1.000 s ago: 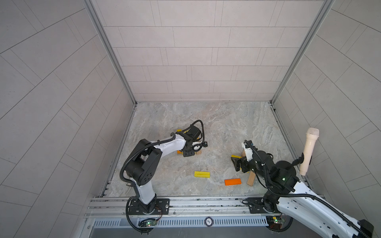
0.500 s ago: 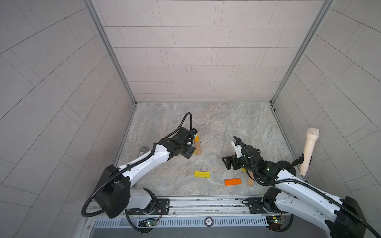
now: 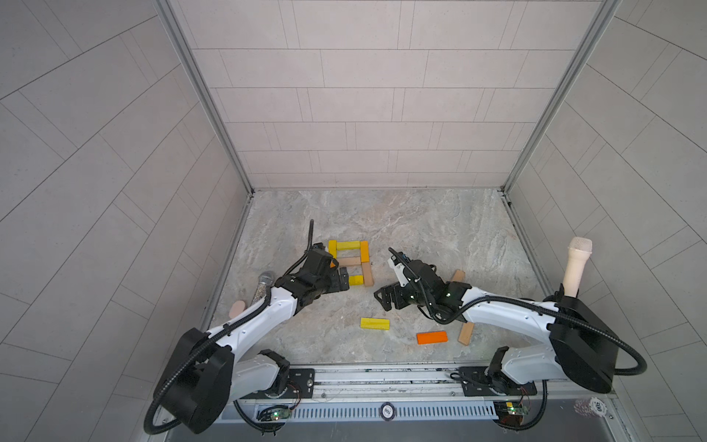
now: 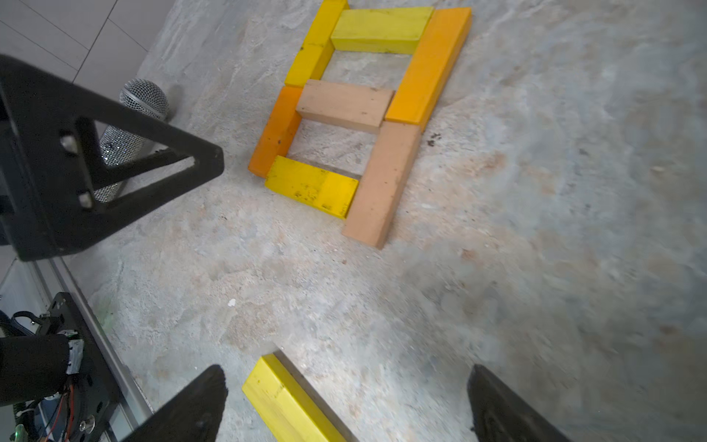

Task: Assemble the number 8 with building blocks
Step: Assemble the building block at the center of the board.

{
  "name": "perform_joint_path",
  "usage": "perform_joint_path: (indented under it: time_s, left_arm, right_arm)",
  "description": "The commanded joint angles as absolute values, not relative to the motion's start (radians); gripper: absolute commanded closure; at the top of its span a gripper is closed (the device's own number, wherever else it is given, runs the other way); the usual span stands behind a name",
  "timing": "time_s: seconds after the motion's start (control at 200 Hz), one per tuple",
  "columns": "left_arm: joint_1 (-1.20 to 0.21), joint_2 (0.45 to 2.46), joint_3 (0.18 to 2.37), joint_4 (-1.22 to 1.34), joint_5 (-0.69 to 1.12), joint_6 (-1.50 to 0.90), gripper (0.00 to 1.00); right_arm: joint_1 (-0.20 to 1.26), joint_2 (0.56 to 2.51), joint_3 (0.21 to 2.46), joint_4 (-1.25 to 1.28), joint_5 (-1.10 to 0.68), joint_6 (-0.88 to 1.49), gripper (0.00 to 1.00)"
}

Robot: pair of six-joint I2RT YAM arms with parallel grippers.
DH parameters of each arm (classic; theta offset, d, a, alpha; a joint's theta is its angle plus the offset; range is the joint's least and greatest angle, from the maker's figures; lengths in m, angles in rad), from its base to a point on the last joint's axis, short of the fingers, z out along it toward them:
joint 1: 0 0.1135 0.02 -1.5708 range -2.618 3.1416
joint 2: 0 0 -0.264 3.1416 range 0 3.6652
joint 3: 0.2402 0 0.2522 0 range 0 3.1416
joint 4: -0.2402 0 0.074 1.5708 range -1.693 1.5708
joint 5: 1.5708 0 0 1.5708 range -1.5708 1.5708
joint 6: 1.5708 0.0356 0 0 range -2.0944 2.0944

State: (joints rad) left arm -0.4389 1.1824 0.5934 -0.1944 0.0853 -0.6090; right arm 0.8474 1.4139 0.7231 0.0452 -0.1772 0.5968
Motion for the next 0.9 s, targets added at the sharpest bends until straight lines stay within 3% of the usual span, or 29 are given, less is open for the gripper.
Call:
perform_joint_path:
  time_s: [0.0,0.41,0.896]
  left_arm:
    - [-0.391,1.167,0.546,-0.058,0.181,-0.756,0.00]
    - [-0.339,1.216,0.520,0.018,0.271,-0.808,0.00]
    - [-0.337,1.253,0.546,-0.008,0.294,-0.769,0.00]
  right_arm:
    - [0.870,1.485,0.760,0.123,-0.178,0.649,0.00]
    - [0.882,1.704,0.877,0.190,-0.166,0.701,0.00]
    - [0.882,1.805,0.928,0.216,-0.173,0.709,0.00]
